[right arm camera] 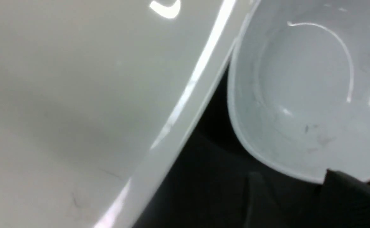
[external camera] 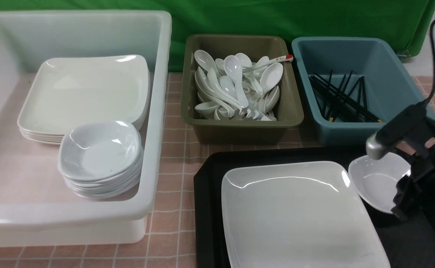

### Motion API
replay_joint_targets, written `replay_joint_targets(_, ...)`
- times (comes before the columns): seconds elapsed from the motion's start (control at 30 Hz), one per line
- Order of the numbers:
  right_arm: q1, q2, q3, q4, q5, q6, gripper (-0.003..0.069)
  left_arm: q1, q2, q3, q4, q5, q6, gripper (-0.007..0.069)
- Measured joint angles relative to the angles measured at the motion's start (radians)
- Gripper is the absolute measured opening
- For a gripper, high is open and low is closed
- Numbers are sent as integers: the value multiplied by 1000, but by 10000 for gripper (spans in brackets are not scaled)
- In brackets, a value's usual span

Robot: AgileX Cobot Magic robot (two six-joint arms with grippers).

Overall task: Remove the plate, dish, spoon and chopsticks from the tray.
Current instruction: Use the right arm to grab a small plate from the dinner plate

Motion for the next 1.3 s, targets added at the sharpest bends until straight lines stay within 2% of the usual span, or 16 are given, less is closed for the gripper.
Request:
replay_joint_targets(0.03,0,4,1,0,-9,-6,382,0,0,0,0,0,0,71)
replay_joint_targets(0.1,0,51,7,-2,-50,-64,445,0,0,0,0,0,0,73)
replay_joint_targets(0.17,0,86,9,-15,-85,-87,459,0,0,0,0,0,0,75)
replay_joint_targets(0.4,0,193,11,-157,-141,-105,465,0,0,0,0,0,0,85)
replay_joint_targets(0.6,-1,230,11,-182,-178,-105,460,0,0,0,0,0,0,91)
replay_joint_targets(0.67,-1,233,11,-182,-178,-105,442,0,0,0,0,0,0,91)
replay_joint_targets(0.8,3,228,7,-187,-203,-114,248,0,0,0,0,0,0,98)
replay_joint_targets(0.93,4,198,2,-206,-190,-98,147,0,0,0,0,0,0,104)
replay_joint_targets(1.07,4,132,2,-187,-139,-55,85,0,0,0,0,0,0,109)
replay_joint_targets(1.3,52,-52,13,-85,-5,-30,79,0,0,0,0,0,0,116)
